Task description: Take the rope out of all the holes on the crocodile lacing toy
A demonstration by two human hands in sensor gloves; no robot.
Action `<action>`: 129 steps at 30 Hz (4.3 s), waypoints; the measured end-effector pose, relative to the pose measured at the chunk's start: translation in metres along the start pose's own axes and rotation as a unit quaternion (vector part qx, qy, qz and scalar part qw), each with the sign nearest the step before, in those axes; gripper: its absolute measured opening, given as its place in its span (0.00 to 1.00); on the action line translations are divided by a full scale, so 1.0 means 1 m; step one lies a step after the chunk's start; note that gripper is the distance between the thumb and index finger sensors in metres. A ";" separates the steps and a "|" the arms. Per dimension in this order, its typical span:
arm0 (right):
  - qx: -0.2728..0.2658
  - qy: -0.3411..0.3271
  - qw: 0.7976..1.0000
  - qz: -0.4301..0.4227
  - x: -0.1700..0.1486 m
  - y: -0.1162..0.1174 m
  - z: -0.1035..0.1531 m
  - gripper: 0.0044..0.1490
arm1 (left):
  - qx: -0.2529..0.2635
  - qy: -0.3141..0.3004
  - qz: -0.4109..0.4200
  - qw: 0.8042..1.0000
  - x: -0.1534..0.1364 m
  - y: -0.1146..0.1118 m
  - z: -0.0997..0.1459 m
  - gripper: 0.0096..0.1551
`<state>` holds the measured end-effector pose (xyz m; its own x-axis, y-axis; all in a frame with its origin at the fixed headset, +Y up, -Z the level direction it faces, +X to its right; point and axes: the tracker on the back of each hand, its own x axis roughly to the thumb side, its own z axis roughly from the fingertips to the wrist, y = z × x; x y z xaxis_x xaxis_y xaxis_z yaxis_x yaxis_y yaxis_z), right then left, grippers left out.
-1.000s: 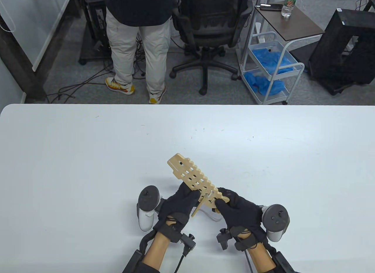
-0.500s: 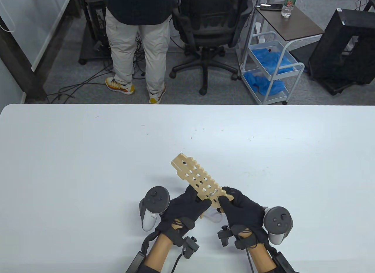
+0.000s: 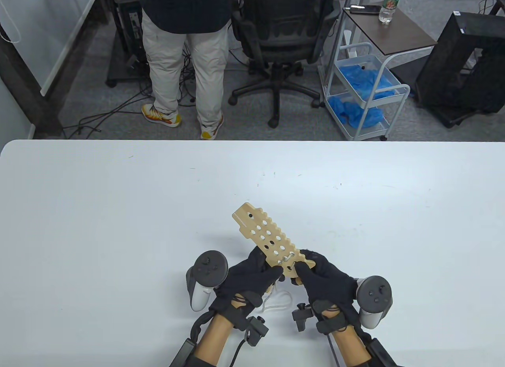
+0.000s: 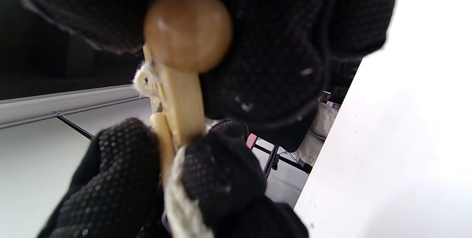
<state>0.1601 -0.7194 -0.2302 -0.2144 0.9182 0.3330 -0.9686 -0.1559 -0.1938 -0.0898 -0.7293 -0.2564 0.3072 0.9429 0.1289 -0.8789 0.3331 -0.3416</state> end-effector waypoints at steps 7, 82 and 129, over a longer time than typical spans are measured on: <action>-0.011 -0.005 1.000 0.027 0.003 -0.007 -0.002 0.29 | 0.015 0.006 -0.033 0.999 0.001 0.002 0.001 0.47; -0.229 0.269 0.885 -0.302 -0.076 -0.078 0.002 0.31 | 0.297 0.116 0.071 0.945 -0.052 0.094 0.032 0.29; -0.332 0.263 0.807 -0.411 -0.083 -0.091 0.015 0.32 | 0.393 0.150 0.262 0.869 -0.084 0.104 0.053 0.28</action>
<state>0.2645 -0.7864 -0.2261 0.7193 0.6661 0.1972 -0.4371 0.6546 -0.6168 -0.2262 -0.7741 -0.2535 -0.2317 0.9625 -0.1409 -0.8685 -0.1394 0.4757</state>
